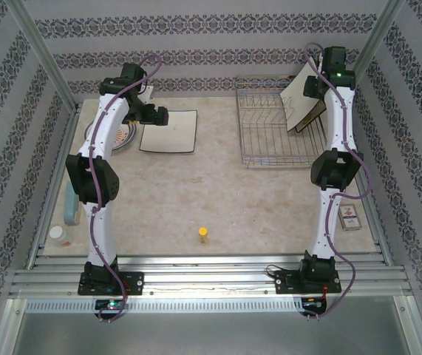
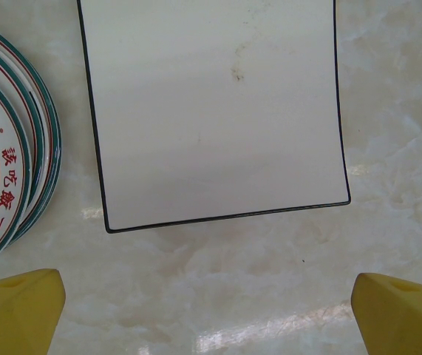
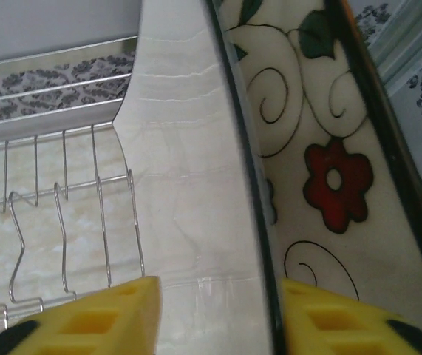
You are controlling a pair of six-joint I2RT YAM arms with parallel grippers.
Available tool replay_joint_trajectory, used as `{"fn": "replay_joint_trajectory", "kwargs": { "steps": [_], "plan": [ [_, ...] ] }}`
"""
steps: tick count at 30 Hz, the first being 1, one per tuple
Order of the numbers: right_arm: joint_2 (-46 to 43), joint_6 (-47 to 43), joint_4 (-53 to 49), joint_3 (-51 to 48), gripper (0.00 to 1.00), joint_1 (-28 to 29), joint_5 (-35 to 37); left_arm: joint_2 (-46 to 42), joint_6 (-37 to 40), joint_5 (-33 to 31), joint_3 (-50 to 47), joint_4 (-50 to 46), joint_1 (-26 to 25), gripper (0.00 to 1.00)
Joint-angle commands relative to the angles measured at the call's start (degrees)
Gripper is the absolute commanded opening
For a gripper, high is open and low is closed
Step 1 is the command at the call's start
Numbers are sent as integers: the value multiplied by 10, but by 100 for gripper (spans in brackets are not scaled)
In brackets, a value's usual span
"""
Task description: Unload the plates from the dish rack
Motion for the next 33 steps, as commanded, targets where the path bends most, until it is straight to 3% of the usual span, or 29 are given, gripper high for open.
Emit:
{"fn": "replay_joint_trajectory", "kwargs": {
  "steps": [1, 6, 9, 20, 33],
  "plan": [
    [11, 4, 16, 16, 31, 13, 7, 10, 13, -4, 8, -30, 8, 100],
    [4, 3, 15, 15, 7, 18, 14, 11, 6, 0, 9, -28, 8, 100],
    [0, 3, 12, 14, 0, 22, 16, 12, 4, 1, 8, -28, 8, 100],
    [-43, 4, 12, 14, 0, 43, 21, 4, 2, -12, 4, -38, 8, 100],
    [-167, -24, -9, -4, 0, 76, 97, 1, 5, -12, -4, -43, 3, 100]
  ]
}}
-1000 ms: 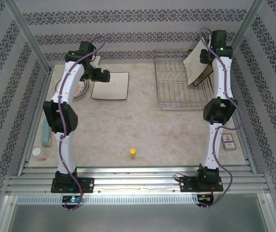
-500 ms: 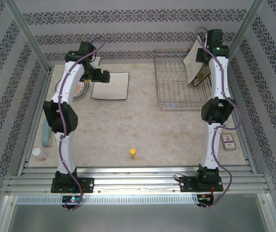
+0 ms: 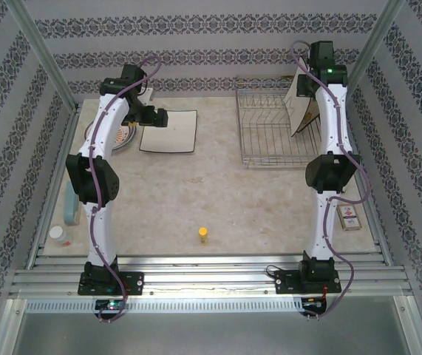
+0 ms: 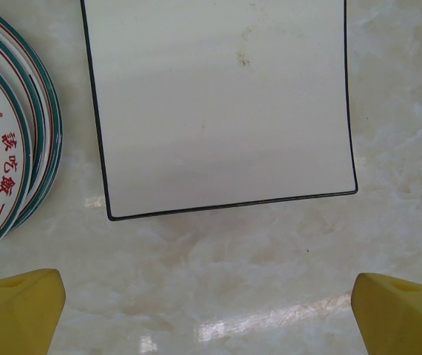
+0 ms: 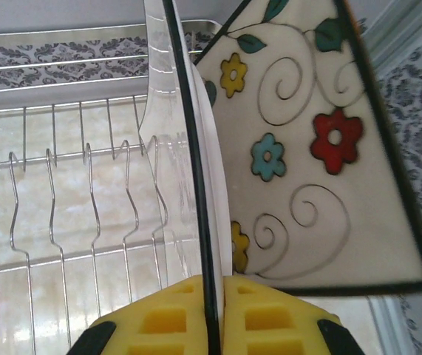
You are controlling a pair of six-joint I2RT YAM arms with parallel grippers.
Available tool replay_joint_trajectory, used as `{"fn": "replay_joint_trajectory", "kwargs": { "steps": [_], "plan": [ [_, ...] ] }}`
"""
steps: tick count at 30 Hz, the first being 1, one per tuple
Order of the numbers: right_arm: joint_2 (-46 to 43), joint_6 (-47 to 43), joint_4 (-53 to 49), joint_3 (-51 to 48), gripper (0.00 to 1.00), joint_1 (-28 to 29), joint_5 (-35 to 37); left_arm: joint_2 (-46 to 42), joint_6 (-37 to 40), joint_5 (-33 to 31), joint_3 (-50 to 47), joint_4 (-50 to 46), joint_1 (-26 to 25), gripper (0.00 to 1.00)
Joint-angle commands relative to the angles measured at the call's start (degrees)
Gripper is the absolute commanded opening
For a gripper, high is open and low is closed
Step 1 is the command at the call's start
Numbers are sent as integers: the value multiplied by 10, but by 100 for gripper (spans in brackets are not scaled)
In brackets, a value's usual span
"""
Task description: Unload the plates from the dish rack
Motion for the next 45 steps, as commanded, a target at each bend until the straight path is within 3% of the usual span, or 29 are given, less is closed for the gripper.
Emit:
{"fn": "replay_joint_trajectory", "kwargs": {
  "steps": [1, 7, 14, 20, 26, 31, 36, 39, 45],
  "plan": [
    [-107, -13, 52, 10, 0, 22, 17, 0, 6, -8, -4, -28, 3, 100],
    [-178, -20, 37, -30, 0, 41, 35, -12, 6, -15, -33, -22, 2, 100],
    [-271, -2, 57, -135, 0, 65, 3, -16, 8, -32, -34, -25, 2, 100],
    [-335, 60, 99, -220, 0, 73, -95, -13, 8, -47, -32, -29, 0, 100],
    [-458, 195, 333, -504, 0, 53, -307, -13, 9, -50, -26, -32, -2, 100],
    [-519, 377, 627, -760, 0, 21, -465, -17, 10, -50, -14, -39, -8, 100],
    [-518, 506, 857, -924, 0, 23, -531, -21, 9, -43, -6, -40, -10, 100],
    [-512, 550, 951, -991, 0, 33, -533, -20, 9, -48, 4, -45, -12, 100],
    [-495, 584, 1031, -1044, 0, 51, -531, -17, 9, -48, 8, -50, -17, 100]
  ]
}}
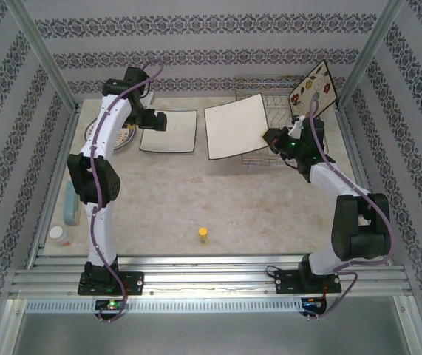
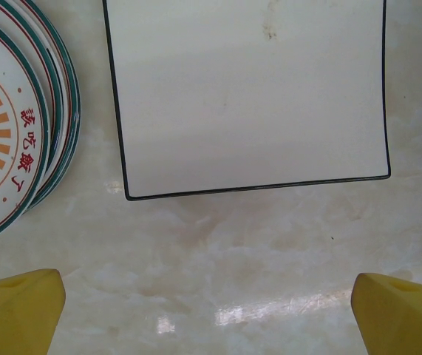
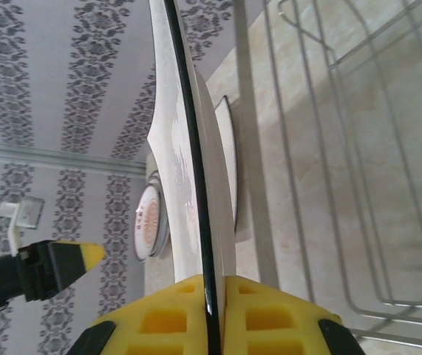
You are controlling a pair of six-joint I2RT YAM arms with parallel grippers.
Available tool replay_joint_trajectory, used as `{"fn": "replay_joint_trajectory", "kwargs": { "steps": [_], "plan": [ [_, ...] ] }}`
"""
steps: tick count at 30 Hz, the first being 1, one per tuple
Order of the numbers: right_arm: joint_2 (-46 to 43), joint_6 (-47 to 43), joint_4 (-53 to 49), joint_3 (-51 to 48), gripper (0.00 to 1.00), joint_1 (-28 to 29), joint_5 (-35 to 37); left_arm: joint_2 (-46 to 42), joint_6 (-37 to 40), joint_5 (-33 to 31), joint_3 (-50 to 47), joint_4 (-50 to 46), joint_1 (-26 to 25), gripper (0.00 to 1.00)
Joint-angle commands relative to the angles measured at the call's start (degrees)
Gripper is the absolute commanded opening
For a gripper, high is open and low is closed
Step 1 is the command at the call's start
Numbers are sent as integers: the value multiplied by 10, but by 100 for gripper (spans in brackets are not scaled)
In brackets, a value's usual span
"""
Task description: Unload the plates from the dish rack
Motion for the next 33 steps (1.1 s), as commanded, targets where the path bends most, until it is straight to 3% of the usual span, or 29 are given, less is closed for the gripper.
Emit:
{"fn": "replay_joint_trajectory", "kwargs": {
  "steps": [1, 3, 5, 10, 16, 33],
  "plan": [
    [-13, 46, 211, 7, 0, 10, -51, -18, 8, -5, 15, -27, -6, 100],
    [-10, 47, 215, 5, 0, 12, -51, -22, 6, 22, 12, -20, -6, 100],
    [-8, 45, 215, 5, 0, 13, -52, -41, 2, 91, -18, 23, -6, 100],
    [1, 50, 221, 10, 0, 20, -55, -126, -79, 324, -191, 251, 5, 100],
    [14, 59, 229, 29, 0, 41, -61, -151, -210, 478, -306, 468, 7, 100],
    [28, 84, 256, 69, 0, 77, -64, -149, -271, 501, -371, 569, 2, 92]
  ]
}}
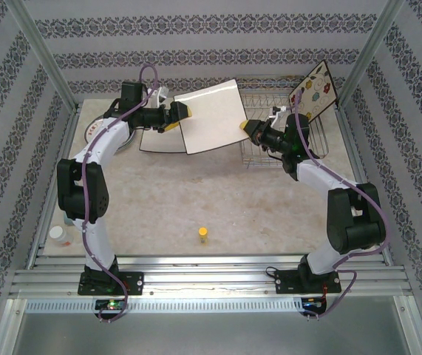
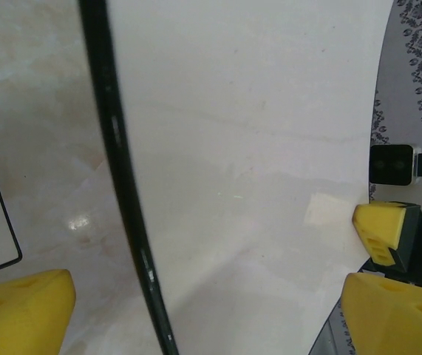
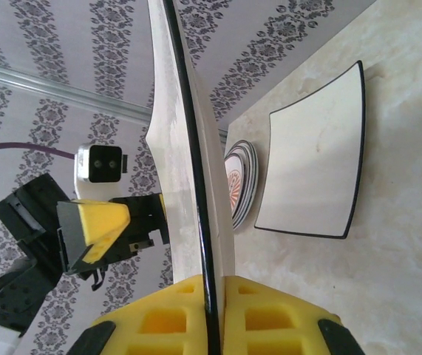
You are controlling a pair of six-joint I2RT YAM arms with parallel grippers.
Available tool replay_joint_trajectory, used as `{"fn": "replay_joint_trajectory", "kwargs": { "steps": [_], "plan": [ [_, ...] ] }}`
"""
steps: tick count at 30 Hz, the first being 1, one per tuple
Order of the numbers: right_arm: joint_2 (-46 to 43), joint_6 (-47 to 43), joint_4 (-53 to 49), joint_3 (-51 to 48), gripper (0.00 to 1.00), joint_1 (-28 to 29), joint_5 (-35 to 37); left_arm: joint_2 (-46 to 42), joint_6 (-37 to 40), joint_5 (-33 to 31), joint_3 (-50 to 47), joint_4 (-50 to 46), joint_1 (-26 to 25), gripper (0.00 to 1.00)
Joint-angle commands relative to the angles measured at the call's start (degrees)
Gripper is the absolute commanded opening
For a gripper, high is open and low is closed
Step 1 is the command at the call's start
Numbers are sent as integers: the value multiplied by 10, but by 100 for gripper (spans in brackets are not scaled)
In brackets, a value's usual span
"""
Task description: Unload the plates from the dish rack
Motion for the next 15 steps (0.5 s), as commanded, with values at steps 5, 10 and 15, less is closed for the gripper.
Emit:
{"fn": "replay_joint_trajectory", "kwargs": {
  "steps": [5, 10, 15],
  "plan": [
    [-9, 20, 114, 42, 0, 9, -15, -5, -47, 31, -22, 93, -1, 79],
    [6, 42, 157, 43, 0, 17, -9, -8, -68, 38, -37, 127, -1, 71],
    [38, 80, 215, 46, 0, 26, -7, -11, -76, 40, -46, 139, -1, 59]
  ]
}}
